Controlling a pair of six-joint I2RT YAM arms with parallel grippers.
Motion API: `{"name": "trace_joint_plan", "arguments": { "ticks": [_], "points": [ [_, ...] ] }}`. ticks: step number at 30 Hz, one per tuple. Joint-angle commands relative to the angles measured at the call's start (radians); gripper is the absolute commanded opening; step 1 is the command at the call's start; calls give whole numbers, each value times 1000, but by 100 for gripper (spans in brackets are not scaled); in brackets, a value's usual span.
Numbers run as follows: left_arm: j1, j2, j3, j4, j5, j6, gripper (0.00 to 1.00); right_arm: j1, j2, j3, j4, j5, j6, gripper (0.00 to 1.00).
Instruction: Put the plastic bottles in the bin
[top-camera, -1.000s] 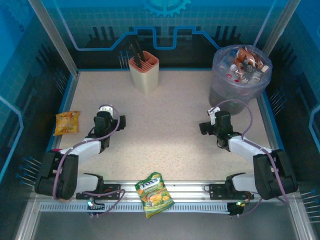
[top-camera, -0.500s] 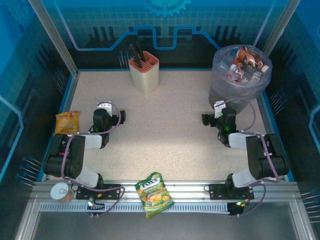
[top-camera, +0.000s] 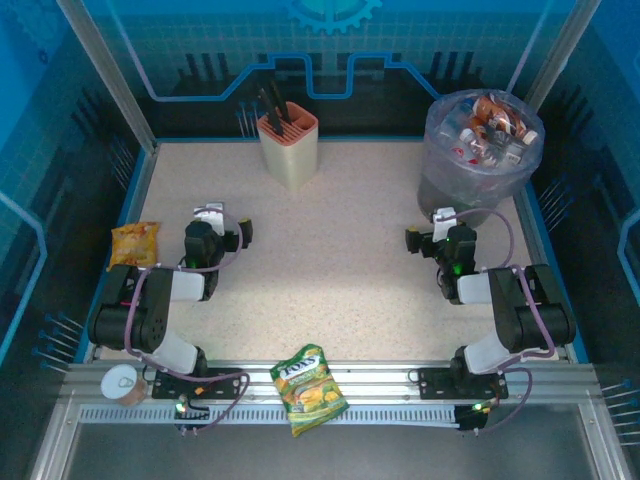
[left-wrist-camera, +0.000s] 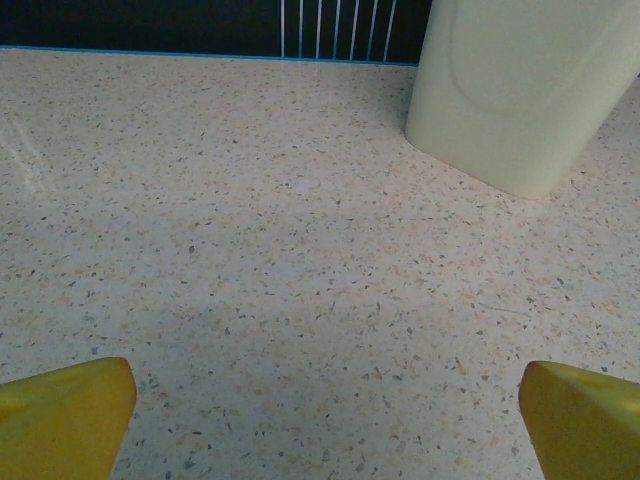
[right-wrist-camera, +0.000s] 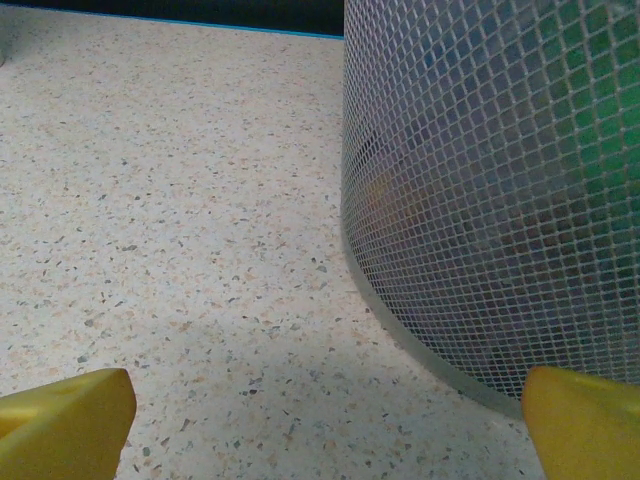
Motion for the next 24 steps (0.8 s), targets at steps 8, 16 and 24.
{"name": "trace_joint_plan", "arguments": {
  "ticks": [8, 16, 24],
  "points": [
    [11, 9, -14, 41, 22, 3, 99, 7, 6, 26, 44, -4, -4, 100],
    [10, 9, -13, 40, 22, 4, 99, 10, 6, 32, 30, -13, -10, 100],
    [10, 10, -13, 41, 22, 3, 99, 10, 6, 30, 37, -13, -12, 100]
  ]
}}
